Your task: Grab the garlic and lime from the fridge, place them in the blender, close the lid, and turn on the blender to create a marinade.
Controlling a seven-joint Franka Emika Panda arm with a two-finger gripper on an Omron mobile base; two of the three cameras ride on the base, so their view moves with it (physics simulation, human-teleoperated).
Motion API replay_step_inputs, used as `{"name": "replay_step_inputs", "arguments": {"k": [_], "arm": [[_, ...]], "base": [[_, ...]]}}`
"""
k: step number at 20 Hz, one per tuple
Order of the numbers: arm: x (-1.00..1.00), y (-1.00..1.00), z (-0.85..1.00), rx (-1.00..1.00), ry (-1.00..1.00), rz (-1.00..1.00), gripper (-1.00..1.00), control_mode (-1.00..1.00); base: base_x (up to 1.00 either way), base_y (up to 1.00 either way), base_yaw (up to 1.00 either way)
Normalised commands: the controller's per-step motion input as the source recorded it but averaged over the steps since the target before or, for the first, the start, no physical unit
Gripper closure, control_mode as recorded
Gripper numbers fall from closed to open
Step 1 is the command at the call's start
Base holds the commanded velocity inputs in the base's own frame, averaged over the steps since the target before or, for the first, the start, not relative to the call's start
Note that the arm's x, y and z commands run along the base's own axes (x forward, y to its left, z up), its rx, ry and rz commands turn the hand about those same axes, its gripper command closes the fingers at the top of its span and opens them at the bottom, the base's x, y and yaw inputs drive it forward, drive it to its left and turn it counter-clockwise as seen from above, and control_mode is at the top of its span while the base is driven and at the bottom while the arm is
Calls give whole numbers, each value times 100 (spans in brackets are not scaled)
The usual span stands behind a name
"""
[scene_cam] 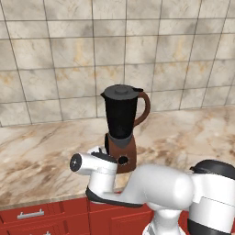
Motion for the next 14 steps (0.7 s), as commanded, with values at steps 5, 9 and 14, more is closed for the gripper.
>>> {"name": "replay_step_inputs", "arguments": {"k": [5,9,14], "arm": [[0,-14,0,0,-1,1,100,-100],[0,-26,0,0,0,0,100,-100],[0,-24,0,0,0,0,100,-100]], "base": [[0,0,0],[0,0,0],[0,0,0]]}}
